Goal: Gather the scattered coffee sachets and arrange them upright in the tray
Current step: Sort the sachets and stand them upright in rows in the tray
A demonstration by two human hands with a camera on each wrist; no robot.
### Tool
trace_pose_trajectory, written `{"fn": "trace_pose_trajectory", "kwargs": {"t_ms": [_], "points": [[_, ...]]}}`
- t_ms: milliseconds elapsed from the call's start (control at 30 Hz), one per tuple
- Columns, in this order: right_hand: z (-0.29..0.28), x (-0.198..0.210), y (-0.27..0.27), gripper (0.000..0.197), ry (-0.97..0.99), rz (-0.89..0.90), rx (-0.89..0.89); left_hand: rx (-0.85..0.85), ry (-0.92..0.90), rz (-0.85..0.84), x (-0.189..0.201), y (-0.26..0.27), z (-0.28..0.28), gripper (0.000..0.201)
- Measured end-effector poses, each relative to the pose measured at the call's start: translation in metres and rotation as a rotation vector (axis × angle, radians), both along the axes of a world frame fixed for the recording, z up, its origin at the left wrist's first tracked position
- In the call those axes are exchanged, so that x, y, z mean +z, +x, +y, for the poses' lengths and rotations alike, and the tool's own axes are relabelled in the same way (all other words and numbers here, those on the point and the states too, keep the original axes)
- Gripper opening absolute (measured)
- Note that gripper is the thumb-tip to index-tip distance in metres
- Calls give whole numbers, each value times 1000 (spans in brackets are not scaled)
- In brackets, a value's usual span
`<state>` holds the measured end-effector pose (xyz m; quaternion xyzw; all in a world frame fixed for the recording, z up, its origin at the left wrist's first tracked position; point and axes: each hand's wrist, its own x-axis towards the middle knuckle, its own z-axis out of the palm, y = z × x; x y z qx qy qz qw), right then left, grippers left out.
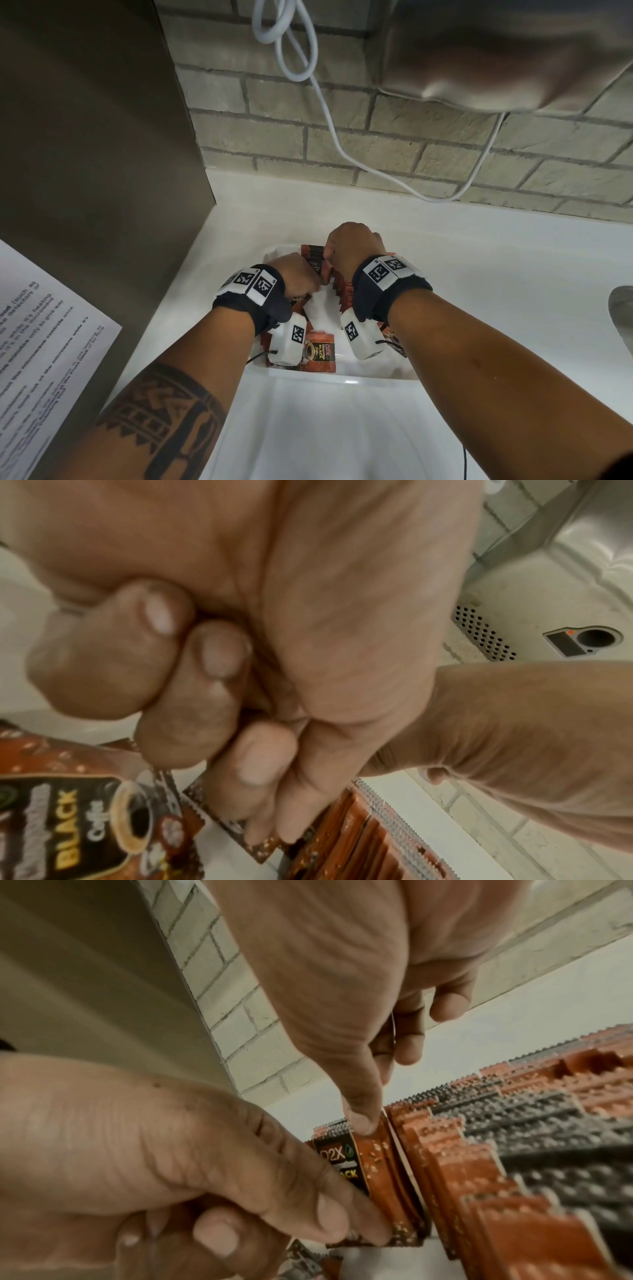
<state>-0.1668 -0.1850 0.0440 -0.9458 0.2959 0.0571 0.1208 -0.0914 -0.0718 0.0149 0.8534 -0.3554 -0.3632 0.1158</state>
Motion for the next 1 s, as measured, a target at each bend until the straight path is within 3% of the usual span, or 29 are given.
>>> {"fn": "trace_pose_trajectory", "kwargs": {"t_ms": [400,567,667,767,867,1000], "points": [[6,17,-12,22,18,-26,22,-59,53,-39,11,2,6,27],[19,50,-35,24,93,-135,61,-117,61,-199,27,0,19,25],[40,62,-66,28,176,-66,157,-212,122,-283,29,-6,28,26],[69,48,-98,24,321,53,222,-289,216,-324,27,-12,30,26],[91,20,-114,34,307,177,243,-318,273,-327,25,-18,29,23],[102,-11,-118,44,331,197,196,-269,308,-340,24,-27,27,33]]}}
